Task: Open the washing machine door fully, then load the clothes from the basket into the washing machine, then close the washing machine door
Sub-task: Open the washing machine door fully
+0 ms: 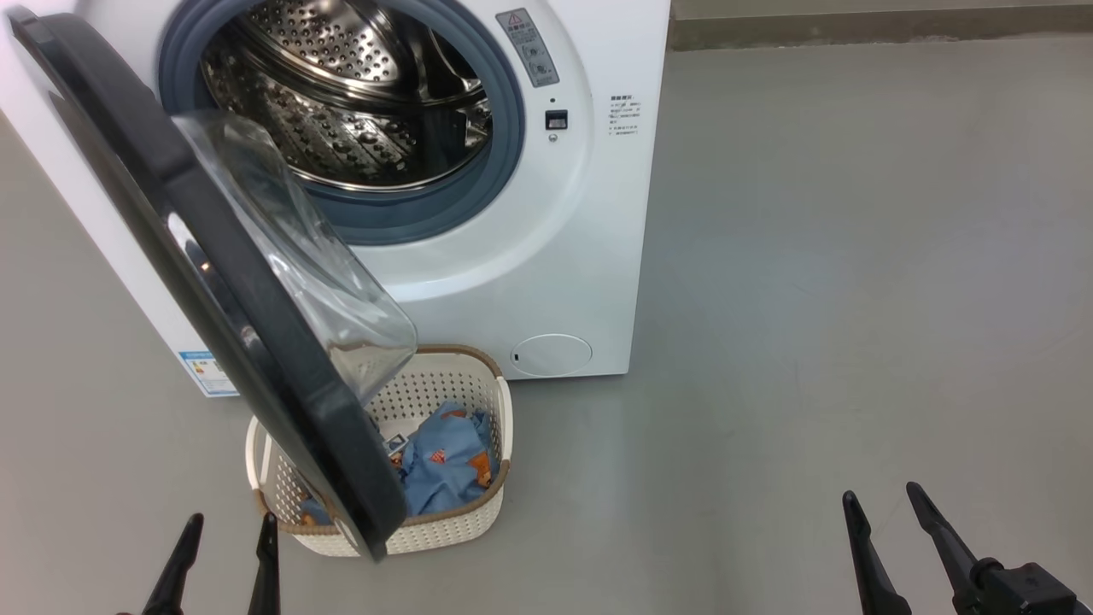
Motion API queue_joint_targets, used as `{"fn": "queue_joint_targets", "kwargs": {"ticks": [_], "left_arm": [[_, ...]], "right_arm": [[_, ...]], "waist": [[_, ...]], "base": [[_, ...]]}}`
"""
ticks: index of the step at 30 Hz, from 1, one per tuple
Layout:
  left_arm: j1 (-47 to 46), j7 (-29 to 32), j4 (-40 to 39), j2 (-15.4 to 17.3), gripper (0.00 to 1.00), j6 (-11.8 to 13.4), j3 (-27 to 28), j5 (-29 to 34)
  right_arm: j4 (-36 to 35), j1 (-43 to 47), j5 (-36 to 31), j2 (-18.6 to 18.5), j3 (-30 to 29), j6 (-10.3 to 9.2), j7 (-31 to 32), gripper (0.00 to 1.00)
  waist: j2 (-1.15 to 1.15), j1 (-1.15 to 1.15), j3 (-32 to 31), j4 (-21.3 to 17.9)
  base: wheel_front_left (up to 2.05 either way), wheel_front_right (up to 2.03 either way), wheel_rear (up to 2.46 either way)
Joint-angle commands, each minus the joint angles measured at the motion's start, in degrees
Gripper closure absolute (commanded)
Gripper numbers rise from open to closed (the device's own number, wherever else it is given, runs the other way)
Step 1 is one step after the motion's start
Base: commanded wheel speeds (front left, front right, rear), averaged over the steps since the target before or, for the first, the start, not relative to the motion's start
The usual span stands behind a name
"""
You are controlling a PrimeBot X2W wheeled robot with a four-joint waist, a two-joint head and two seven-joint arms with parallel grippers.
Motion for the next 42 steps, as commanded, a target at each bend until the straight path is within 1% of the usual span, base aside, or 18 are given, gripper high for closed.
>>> {"fn": "queue_joint_targets", "kwargs": {"ticks": [1,22,23,24,25,29,32,35,39,40,42], "left_arm": [[-2.13,-0.36,-1.24,0.29,0.0,0.32,2.0,0.3],[-3.75,-0.36,0.43,0.84,0.0,-0.43,2.62,-0.06],[-3.85,-0.36,0.47,0.87,0.31,-0.47,2.64,-0.08],[-3.95,-0.36,0.53,0.89,0.72,-0.52,2.61,-0.09],[-4.02,-0.36,0.67,0.88,1.0,-0.58,2.57,-0.23],[-4.69,-0.36,1.14,0.8,1.0,-0.84,2.84,-1.77],[-5.61,-0.36,-0.81,0.78,1.0,-1.0,3.45,-2.38],[-6.74,-0.36,-5.65,0.73,1.0,-1.03,4.52,-2.54],[-9.48,-0.36,-14.5,0.89,1.0,-1.09,5.53,-2.06],[-9.48,-0.36,-14.5,0.89,1.0,-1.09,5.53,-2.06],[-11.32,-0.36,-19.05,1.06,1.0,-1.18,5.57,-2.06]], "right_arm": [[-1.23,-0.99,-0.04,-0.66,1.22,0.09,-0.7,0.0],[-0.95,-1.1,0.05,-0.44,1.62,0.09,-0.73,0.0],[-0.96,-1.16,0.03,-0.41,1.64,0.09,-0.73,0.0],[-0.96,-1.24,0.03,-0.38,1.65,0.09,-0.73,0.0],[-0.95,-1.32,0.01,-0.35,1.66,0.09,-0.73,0.0],[-0.87,-1.64,0.06,-0.24,1.64,0.09,-0.73,0.0],[-0.68,-1.83,0.14,-0.17,1.57,0.09,-0.74,0.0],[-0.55,-1.92,0.15,-0.1,1.44,0.09,-0.74,0.0],[-0.45,-2.07,0.1,-0.03,1.23,0.09,-0.74,0.0],[-0.45,-2.07,0.1,-0.03,1.23,0.09,-0.74,0.0],[-0.44,-2.15,0.07,0.01,1.23,0.09,-0.74,0.0]], "waist": [[0.0,0.0,-0.04,0.02],[0.0,0.0,0.49,0.07],[0.0,0.0,0.62,0.06],[0.0,0.0,0.71,0.05],[0.0,0.0,0.78,0.04],[0.0,0.0,0.96,0.04],[0.0,0.0,0.98,0.12],[0.0,0.0,0.88,0.25],[0.0,0.0,0.76,0.44],[0.0,0.0,0.76,0.44],[0.0,0.0,0.72,0.48]], "base": [[0.0,0.0,0.0],[0.0,0.0,0.0],[0.0,0.0,0.0],[0.0,0.0,0.0],[0.0,0.0,0.0],[0.0,0.0,0.0],[0.0,0.0,0.0],[0.0,0.0,0.0],[0.0,0.0,0.0],[0.0,0.0,0.0],[0.0,0.0,0.0]]}}
